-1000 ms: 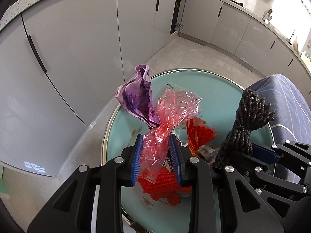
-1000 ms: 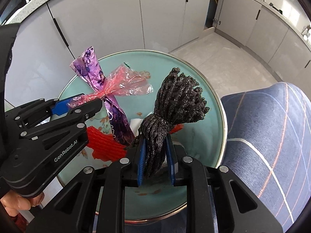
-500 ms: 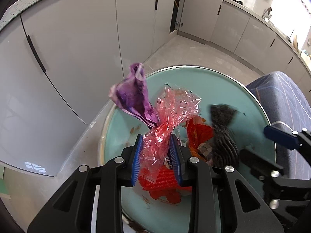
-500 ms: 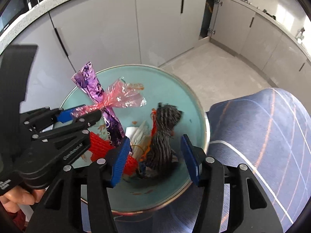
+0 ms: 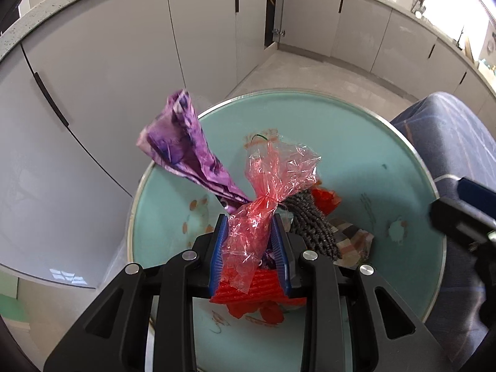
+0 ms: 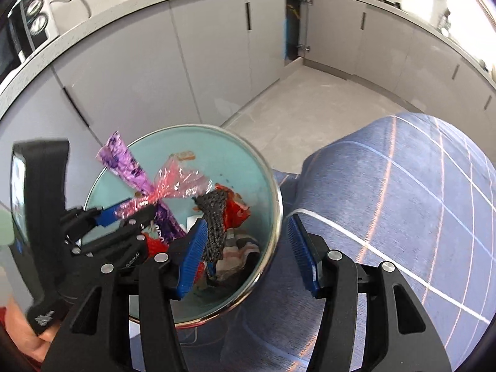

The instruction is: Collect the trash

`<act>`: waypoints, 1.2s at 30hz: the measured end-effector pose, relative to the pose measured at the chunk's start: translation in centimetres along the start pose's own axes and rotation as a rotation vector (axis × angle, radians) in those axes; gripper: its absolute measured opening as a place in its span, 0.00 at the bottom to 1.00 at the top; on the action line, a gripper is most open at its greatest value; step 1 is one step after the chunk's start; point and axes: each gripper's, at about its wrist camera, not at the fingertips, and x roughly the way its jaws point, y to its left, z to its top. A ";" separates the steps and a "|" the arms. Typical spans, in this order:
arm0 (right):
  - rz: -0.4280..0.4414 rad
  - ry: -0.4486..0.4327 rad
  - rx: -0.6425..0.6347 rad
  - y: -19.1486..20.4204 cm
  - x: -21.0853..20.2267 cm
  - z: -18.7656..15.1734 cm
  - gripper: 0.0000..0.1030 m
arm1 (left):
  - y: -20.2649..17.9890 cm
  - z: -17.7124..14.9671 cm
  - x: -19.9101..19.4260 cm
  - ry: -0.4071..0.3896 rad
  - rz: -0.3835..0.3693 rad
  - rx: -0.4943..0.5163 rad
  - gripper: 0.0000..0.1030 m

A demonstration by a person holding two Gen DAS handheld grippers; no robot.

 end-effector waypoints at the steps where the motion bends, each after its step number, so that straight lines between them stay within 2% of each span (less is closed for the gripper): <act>1: -0.002 -0.002 0.012 -0.3 -0.2 0.0 0.53 | 0.0 0.0 0.0 0.001 0.003 0.006 0.28; 4: -0.006 -0.001 0.030 -0.7 -0.1 -0.1 0.53 | 0.1 0.2 0.1 0.013 0.009 -0.005 0.32; 7: -0.003 -0.002 0.054 -1.2 -0.2 -0.4 0.53 | -0.1 0.2 0.0 0.015 0.023 0.011 0.46; 10: 0.001 -0.008 0.070 -1.4 -0.3 -0.4 0.53 | 0.1 -0.1 0.0 0.020 0.032 0.014 0.47; 12: 0.001 -0.016 0.078 -1.4 -0.5 -0.7 0.54 | 0.1 -0.2 -0.1 0.021 0.040 0.007 0.52; 13: -0.003 -0.022 0.085 -1.4 -0.6 -0.8 0.59 | -0.1 -0.4 -0.4 0.015 0.044 0.012 0.56; 15: -0.009 -0.034 0.098 -1.5 -0.7 -1.2 0.62 | -0.3 -0.5 -1.0 0.005 0.058 0.018 0.61; 21: -0.029 -0.060 0.125 -1.7 -1.2 -2.0 0.62 | 0.3 -1.0 -3.0 -0.031 0.082 -0.012 0.70; 28: -0.044 -0.073 0.102 -0.6 -1.3 -3.0 0.76 | 0.5 -1.6 -4.3 -0.032 0.069 -0.009 0.79; 33: -0.035 -0.090 0.158 -1.3 -2.4 -3.9 0.81 | 0.8 -2.2 -5.6 -0.041 0.070 -0.020 0.84; 36: -0.027 -0.105 0.203 -1.9 -3.2 -4.7 0.85 | 0.9 -2.4 -6.5 -0.061 0.073 -0.018 0.91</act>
